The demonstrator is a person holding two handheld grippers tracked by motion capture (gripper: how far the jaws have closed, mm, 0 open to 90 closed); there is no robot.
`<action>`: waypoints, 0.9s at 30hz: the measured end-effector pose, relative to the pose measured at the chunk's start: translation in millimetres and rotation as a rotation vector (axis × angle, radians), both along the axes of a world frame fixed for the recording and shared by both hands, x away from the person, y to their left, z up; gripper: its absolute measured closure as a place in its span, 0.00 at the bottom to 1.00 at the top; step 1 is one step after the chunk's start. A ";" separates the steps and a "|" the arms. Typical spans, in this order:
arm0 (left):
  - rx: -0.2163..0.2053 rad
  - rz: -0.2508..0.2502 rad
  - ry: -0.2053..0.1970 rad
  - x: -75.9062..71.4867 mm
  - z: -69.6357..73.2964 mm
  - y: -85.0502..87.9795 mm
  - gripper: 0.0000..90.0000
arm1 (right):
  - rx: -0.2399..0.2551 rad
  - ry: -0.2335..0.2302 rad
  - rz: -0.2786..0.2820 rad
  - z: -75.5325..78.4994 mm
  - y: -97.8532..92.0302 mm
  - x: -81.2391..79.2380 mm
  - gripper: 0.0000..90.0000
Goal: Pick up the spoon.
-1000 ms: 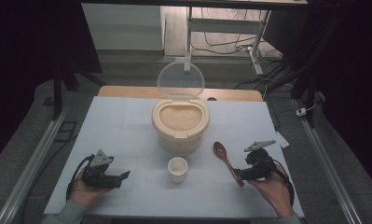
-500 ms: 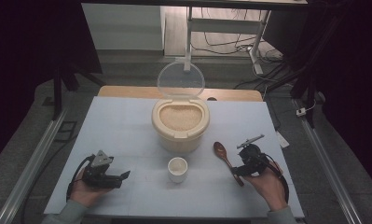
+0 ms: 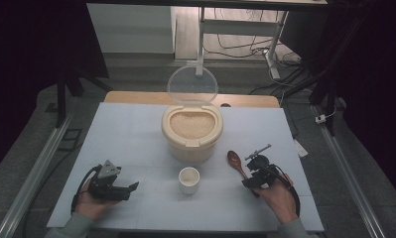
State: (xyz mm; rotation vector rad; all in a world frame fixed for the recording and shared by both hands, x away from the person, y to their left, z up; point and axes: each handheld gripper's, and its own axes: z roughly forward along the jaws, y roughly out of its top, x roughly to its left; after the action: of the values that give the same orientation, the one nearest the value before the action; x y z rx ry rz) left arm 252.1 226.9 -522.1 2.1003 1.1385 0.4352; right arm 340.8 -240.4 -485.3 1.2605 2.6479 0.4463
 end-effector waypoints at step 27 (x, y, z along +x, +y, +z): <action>0.012 -0.008 -0.001 -0.3 -1.1 0.4 0.15 | -0.048 0.010 -0.050 -8.7 14.0 6.8 0.88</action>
State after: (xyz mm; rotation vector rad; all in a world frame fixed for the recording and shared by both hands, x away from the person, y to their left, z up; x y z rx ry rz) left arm 251.8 227.3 -523.2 2.1137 1.1295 0.4405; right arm 347.6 -226.4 -494.0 1.3153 2.6123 0.3676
